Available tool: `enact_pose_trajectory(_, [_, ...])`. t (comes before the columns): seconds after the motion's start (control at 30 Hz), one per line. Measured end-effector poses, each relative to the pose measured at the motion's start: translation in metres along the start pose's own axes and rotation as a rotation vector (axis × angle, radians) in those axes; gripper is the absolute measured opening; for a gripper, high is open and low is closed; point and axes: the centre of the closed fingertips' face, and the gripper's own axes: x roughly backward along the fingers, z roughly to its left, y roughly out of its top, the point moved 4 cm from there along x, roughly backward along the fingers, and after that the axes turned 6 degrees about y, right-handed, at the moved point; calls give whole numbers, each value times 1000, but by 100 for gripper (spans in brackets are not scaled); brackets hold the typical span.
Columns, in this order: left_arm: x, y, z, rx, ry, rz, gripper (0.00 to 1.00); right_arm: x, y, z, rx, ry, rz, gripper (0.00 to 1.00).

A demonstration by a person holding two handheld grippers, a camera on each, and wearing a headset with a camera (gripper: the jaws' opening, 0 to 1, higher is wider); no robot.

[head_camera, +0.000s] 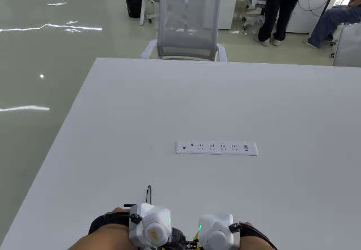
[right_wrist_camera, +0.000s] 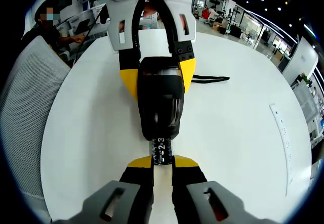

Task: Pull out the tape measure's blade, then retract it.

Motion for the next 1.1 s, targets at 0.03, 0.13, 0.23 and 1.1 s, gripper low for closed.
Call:
enact_pose_trajectory(0.03, [0, 0, 0, -1, 1, 0, 30, 0, 0, 0, -1, 1, 1, 10])
enact_pose_trajectory(0.13, [0, 0, 0, -1, 1, 1, 30, 0, -3, -1, -6, 0, -1, 10])
enact_pose_trajectory(0.23, [0, 0, 0, 1, 1, -2, 30, 1, -5, 0, -6, 1, 0, 10])
enact_pose_trajectory(1.1, [-1, 0, 1, 5, -4, -8, 30, 11, -16, 0, -4, 2, 17, 10])
